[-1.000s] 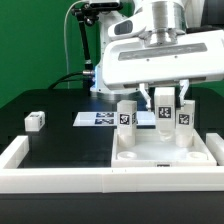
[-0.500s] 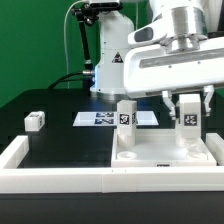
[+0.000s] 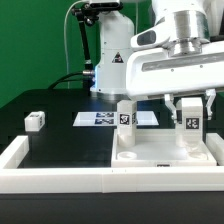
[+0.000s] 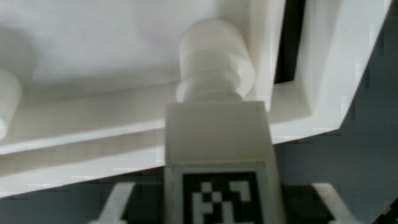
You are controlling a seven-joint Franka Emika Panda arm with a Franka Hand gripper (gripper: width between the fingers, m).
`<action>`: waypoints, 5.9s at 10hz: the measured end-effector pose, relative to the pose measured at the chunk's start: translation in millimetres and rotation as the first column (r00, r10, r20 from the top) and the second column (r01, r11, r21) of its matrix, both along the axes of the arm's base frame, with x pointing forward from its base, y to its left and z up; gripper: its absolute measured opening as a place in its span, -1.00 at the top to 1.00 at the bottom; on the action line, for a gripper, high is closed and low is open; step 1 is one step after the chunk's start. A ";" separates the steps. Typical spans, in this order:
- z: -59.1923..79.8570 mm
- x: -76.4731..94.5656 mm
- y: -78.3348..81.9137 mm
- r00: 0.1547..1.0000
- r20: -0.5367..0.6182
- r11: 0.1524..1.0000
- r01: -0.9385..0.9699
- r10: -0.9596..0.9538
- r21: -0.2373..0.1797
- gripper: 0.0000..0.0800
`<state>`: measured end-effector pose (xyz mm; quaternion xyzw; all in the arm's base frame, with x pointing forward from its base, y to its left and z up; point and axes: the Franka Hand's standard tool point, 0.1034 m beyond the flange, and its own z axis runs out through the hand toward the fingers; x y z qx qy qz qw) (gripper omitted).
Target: Assemble square table
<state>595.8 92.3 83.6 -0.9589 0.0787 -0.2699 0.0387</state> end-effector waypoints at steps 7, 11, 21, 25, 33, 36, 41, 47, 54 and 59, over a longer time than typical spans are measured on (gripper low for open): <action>-1.7 6.2 -5.6 0.999 0.041 1.000 0.014 -0.014 -0.014 0.28; -2.4 4.8 1.5 0.999 0.039 1.000 0.002 -0.002 -0.013 0.28; -8.6 4.8 2.0 1.000 0.026 1.000 0.000 0.000 -0.013 0.28; -13.5 3.5 2.1 1.000 0.019 1.000 0.000 0.001 -0.014 0.28; -18.0 -1.3 5.6 1.000 0.014 1.000 0.002 -0.002 -0.012 0.28; -20.3 -2.6 6.0 1.000 0.002 1.000 0.001 -0.001 -0.010 -0.53; 1.1 1.6 4.4 1.000 -0.013 1.000 -0.009 0.009 0.007 -0.62; 10.1 -0.3 3.3 0.989 -0.144 0.998 -0.023 0.032 0.062 -0.62; 11.0 11.8 -3.4 0.877 -0.469 0.989 -0.050 0.109 0.137 -0.62; 3.9 8.8 -12.8 0.858 -0.506 0.996 -0.072 0.091 0.057 -0.62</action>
Offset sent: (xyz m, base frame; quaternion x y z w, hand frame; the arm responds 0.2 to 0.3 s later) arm 0.0092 -0.0004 -0.0025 -0.0028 0.0114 -0.0050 0.9999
